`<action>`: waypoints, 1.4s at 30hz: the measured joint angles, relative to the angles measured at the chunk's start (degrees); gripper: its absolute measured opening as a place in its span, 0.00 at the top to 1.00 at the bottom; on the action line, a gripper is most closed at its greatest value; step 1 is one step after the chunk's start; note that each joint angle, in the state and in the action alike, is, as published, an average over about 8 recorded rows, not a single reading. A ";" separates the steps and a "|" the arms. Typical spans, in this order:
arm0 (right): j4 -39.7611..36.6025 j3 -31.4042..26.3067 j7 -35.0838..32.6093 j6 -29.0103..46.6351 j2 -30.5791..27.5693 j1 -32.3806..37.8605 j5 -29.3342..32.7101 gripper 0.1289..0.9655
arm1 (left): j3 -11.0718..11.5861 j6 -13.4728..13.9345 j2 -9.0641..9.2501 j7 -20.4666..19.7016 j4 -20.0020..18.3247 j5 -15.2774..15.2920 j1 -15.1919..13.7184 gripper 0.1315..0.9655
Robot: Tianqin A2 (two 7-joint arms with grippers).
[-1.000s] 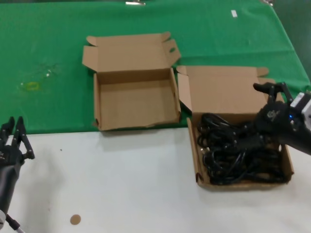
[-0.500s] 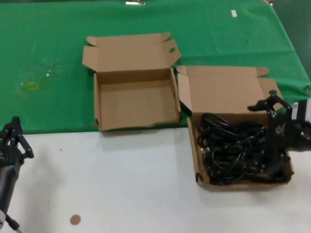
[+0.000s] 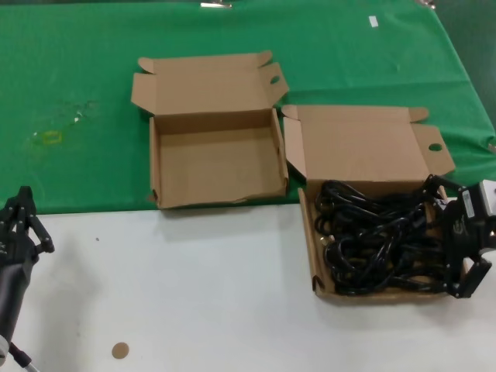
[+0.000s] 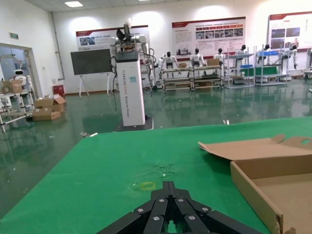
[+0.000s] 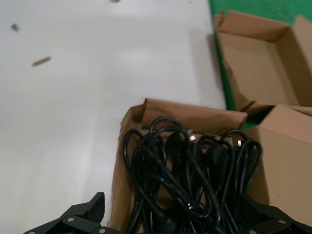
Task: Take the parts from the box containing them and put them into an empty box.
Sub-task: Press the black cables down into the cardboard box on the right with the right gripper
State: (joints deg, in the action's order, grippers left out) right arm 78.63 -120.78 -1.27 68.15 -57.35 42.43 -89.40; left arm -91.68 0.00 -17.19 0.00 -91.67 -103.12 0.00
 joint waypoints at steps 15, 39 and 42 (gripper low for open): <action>-12.82 -1.69 -9.28 3.58 8.94 7.67 7.81 0.08 | 0.00 0.00 0.00 0.00 0.00 0.00 0.00 0.99; -18.56 -2.03 -12.59 2.89 13.80 10.01 12.58 0.54 | 0.00 0.00 0.00 -0.03 0.00 0.01 0.00 0.99; -17.66 -1.85 -12.18 3.02 13.47 9.64 12.75 0.63 | 0.00 0.00 0.00 -0.03 0.00 0.01 0.00 0.99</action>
State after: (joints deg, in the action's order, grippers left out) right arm 60.97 -122.63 -13.44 71.17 -43.89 52.08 -76.64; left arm -91.68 0.00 -17.19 -0.04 -91.67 -103.11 0.00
